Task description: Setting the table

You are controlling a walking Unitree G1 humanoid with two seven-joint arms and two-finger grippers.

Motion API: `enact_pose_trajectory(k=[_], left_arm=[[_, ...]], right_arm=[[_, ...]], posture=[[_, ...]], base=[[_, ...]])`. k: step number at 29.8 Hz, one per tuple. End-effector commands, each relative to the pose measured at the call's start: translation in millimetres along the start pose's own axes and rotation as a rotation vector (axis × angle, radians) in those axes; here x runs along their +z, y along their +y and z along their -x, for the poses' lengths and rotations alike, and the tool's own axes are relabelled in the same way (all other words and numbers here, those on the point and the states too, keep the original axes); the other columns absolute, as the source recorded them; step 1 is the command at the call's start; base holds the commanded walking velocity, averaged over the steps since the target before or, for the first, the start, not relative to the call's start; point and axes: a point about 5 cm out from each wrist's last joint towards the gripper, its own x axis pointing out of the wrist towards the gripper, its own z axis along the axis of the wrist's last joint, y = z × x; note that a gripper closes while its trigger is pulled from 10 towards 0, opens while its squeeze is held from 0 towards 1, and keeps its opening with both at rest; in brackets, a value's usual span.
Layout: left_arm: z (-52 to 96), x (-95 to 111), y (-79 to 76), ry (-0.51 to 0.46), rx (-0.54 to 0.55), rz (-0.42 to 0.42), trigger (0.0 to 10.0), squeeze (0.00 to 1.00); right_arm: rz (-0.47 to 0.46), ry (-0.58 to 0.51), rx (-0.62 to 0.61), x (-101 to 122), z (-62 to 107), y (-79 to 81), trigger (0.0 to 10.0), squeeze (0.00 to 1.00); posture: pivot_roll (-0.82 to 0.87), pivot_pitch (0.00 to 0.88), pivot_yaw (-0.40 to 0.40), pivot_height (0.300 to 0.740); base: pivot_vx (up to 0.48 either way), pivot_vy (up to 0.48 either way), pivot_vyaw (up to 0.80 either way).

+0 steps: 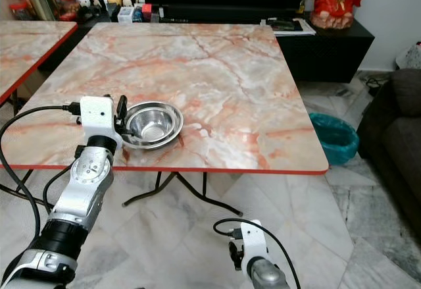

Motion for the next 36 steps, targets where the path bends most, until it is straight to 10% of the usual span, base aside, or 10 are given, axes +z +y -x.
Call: enact_pose_trajectory(k=[1, 36], left_arm=[[3.5, 0, 8.6, -0.038, 0.019, -0.043, 10.0, 0.00], [0.3, -1, 32.5, -0.033, 0.134, 0.032, 10.0, 0.00]], right_arm=[[-0.005, -0.020, -0.006, 4, -0.4, -1.8, 10.0, 0.00], [-0.012, -0.022, -0.017, 5, -0.6, -2.9, 10.0, 0.00]], posture=[[0.10, 0.044, -0.023, 0.715], [0.11, 0.064, -0.021, 0.715]], base=[[0.000, 0.000, 0.00], [0.000, 0.276, -0.07]])
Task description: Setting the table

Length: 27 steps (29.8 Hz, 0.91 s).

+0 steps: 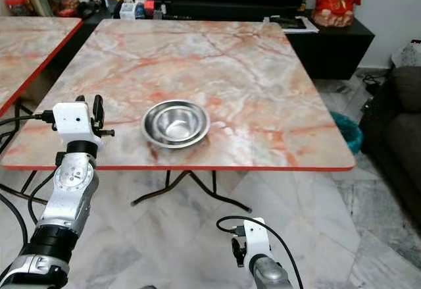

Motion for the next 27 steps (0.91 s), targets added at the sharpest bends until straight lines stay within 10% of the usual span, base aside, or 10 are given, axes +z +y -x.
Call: enact_pose_trajectory(k=[1, 27], left_arm=[[-5.0, 11.4, -1.1, -0.036, 0.000, 0.020, 10.0, 0.00], [-6.2, 17.1, -8.8, -0.040, -0.026, 0.027, 10.0, 0.00]], right_arm=[[-0.002, 0.000, -0.004, 0.1, 0.0, -0.8, 10.0, 0.00], [0.005, -0.001, 0.013, 0.9, -0.8, 4.5, 10.0, 0.00]], posture=[[0.11, 0.064, -0.019, 0.715], [0.12, 0.058, -0.015, 0.715]], base=[[0.000, 0.480, 0.00], [0.000, 0.480, -0.09]])
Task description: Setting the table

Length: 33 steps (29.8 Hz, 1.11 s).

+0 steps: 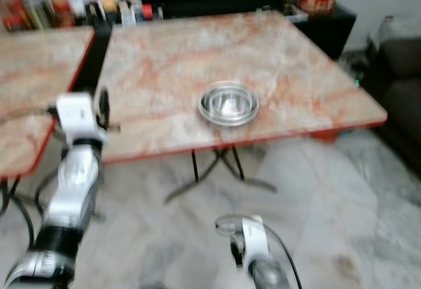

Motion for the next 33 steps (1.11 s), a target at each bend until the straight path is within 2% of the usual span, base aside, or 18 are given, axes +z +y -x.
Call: enact_pose_trajectory(k=[1, 18, 29, 33], left_arm=[[0.8, 0, 7.9, 0.006, 0.016, -0.017, 10.0, 0.00], [4.9, -3, 0.0, 0.022, -0.010, -0.021, 10.0, 0.00], [14.6, -12, 9.4, 0.058, 0.016, -0.033, 10.0, 0.00], [22.7, -18, 13.3, 0.081, 0.020, -0.043, 10.0, 0.00]], right_arm=[[-0.001, -0.012, 0.023, 4, -2.0, 9.2, 10.0, 0.00], [-0.005, -0.013, 0.020, 3, -1.4, 8.5, 10.0, 0.00], [0.000, -0.013, 0.026, 3, -1.5, 9.0, 10.0, 0.00], [0.002, -0.014, 0.030, 4, -1.7, 10.0, 10.0, 0.00]], posture=[[0.12, 0.058, -0.015, 0.715], [0.12, 0.070, -0.012, 0.715], [0.13, 0.073, -0.020, 0.715], [0.13, 0.075, -0.021, 0.715]], base=[[0.000, 0.480, 0.00], [0.000, 0.480, 0.00], [0.000, 0.480, 0.00], [0.000, 0.480, 0.00]])
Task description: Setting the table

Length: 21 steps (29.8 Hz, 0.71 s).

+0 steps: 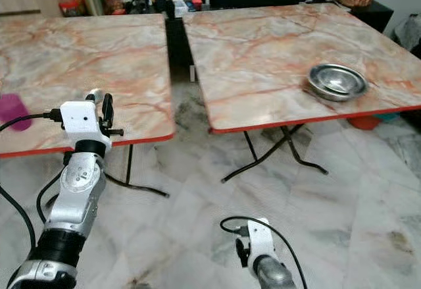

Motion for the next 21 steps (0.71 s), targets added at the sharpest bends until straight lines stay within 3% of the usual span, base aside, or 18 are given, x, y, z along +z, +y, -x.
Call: enact_pose_trajectory(k=[1, 15, 21], left_arm=[[2.6, 0, -5.9, -0.004, -0.019, -0.005, 10.0, 0.00], [24.0, -27, 8.6, 0.096, 0.009, -0.020, 10.0, 0.00], [37.2, -42, 13.6, 0.157, -0.002, -0.056, 10.0, 0.00]], right_arm=[[0.007, 0.004, -0.016, -1, 1.3, -7.2, 10.0, 0.00], [0.012, 0.008, -0.016, -2, 1.4, -6.8, 10.0, 0.00], [0.014, 0.010, -0.017, -3, 1.6, -7.4, 10.0, 0.00]], posture=[[0.13, 0.076, -0.021, 0.715], [0.13, 0.076, -0.020, 0.715], [0.14, 0.075, -0.022, 0.715]], base=[[0.000, 0.480, 0.00], [0.000, 0.470, 0.00], [0.000, 0.149, 0.00]])
